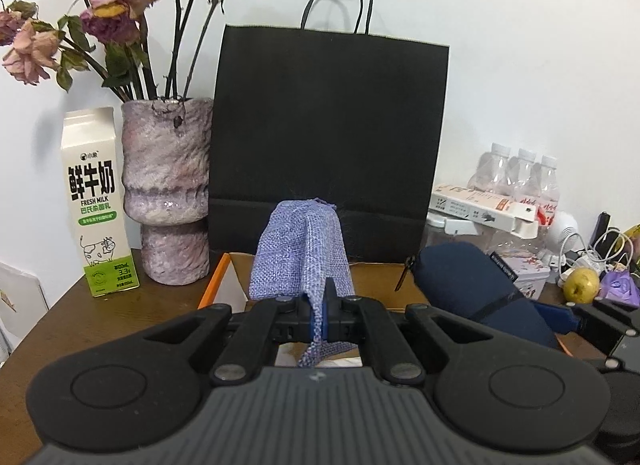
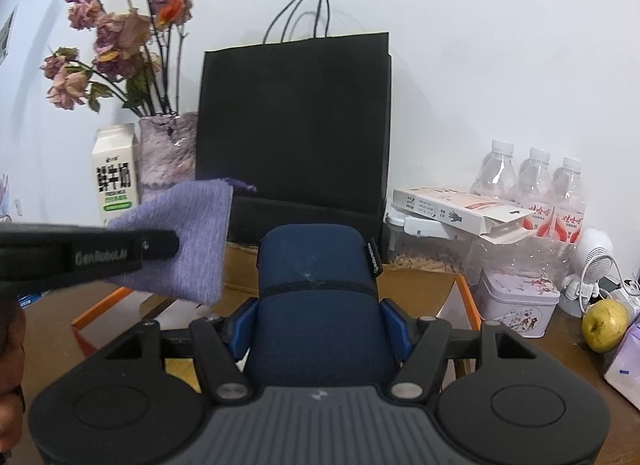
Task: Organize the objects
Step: 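Open both tools to drop the two pouches into the box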
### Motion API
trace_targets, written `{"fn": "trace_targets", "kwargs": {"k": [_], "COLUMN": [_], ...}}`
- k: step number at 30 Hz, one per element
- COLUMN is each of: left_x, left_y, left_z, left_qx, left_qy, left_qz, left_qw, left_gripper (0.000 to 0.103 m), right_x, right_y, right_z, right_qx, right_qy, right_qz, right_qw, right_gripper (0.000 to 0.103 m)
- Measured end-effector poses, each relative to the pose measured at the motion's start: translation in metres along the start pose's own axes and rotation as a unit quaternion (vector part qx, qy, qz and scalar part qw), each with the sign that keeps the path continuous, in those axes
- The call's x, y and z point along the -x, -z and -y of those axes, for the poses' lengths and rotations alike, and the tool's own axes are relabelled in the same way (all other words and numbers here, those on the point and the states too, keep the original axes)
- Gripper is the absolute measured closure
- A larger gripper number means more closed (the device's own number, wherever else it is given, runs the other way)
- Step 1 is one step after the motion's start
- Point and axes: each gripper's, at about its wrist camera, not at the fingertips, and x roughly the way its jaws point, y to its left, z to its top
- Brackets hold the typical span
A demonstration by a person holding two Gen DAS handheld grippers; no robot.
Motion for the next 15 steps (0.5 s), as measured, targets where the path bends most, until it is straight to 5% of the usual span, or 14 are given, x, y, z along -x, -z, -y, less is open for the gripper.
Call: {"fn": "trace_targets", "kwargs": {"k": [12, 13, 15], "left_x": [-0.028, -0.028, -0.028], "left_y": [0.003, 0.003, 0.004], "left_z": [-0.002, -0.003, -0.006], "left_qx": [0.003, 0.004, 0.006], "left_qy": [-0.009, -0.011, -0.014], "left_qz": [-0.024, -0.024, -0.023], "left_qw": [0.9997, 0.9996, 0.9996], "left_gripper": [0.097, 0.090, 0.051], "right_x": [-0.036, -0.038, -0.039], "right_y": [-0.002, -0.001, 0.001], "right_z": [0.011, 0.012, 0.015], "right_qx": [-0.015, -0.018, -0.021], "right_qy": [0.014, 0.013, 0.020], "right_qz": [-0.026, -0.031, -0.031], "right_qw": [0.999, 0.999, 0.999], "right_gripper": [0.038, 0.036, 0.024]}}
